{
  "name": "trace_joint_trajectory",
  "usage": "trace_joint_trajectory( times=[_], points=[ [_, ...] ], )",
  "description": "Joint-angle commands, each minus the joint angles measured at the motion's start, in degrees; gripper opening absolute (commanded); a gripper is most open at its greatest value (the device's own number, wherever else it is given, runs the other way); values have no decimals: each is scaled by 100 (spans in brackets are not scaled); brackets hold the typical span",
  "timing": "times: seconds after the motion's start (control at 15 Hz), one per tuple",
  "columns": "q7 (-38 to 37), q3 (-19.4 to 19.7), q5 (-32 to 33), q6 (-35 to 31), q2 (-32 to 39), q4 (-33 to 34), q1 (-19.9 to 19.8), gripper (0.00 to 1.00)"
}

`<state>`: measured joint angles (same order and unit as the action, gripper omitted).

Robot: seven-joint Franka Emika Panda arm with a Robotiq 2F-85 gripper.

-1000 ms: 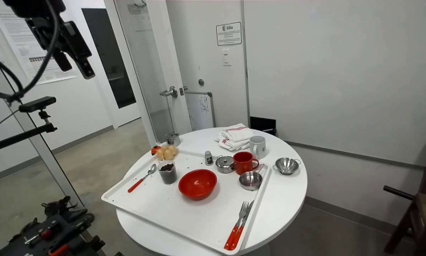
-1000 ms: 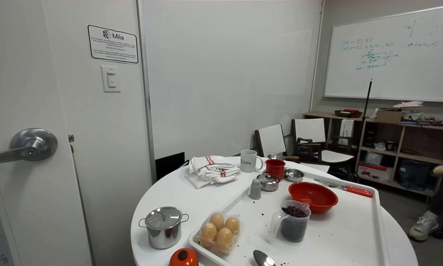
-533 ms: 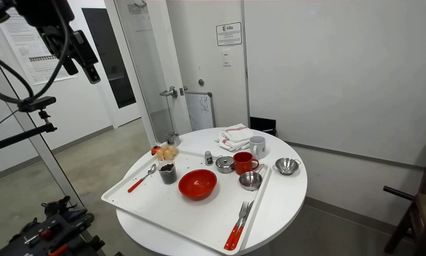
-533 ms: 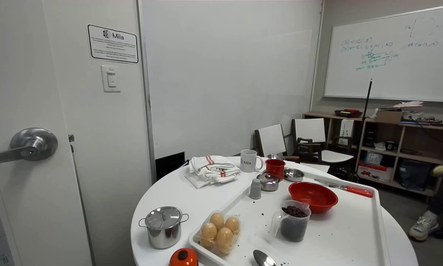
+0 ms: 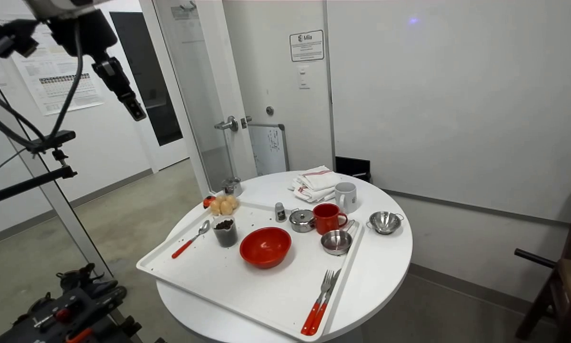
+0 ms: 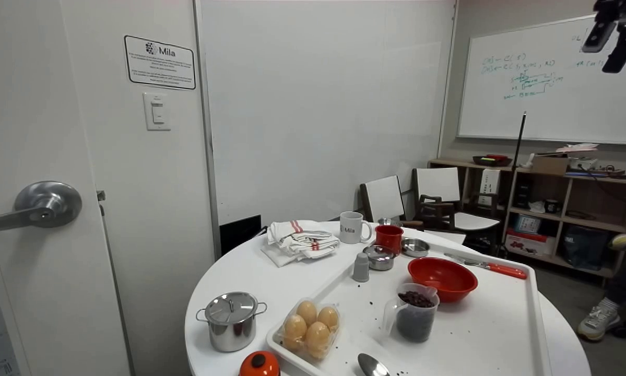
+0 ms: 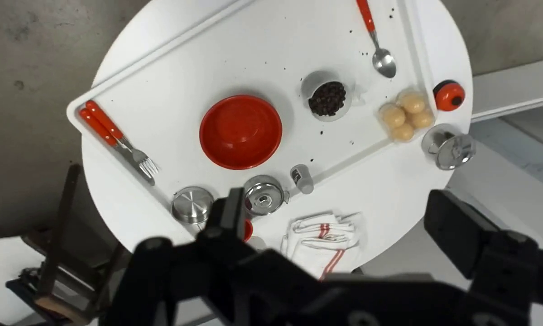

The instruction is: Pour some of the contents in the jug into the red bowl on the table

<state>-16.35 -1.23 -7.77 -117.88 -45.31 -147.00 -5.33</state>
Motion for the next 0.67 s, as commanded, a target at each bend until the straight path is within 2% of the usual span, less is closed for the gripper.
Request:
trace_joint_trajectory(
  times=[0.0,0.2,0.4,0.47,0.6],
  points=[
    [-1428,-833,-91,-949,618,-90,-235,100],
    [-2716,-1470,122,-1665,1238,-61,-458,100],
    [-3893,-1739,305,-2319,1829,34,-602,100],
    [-3362,-1414,292,-1987,1425,-139,-257,100],
    [-3453,-1384,353,-2060,1602,-133,-214,100]
  ],
)
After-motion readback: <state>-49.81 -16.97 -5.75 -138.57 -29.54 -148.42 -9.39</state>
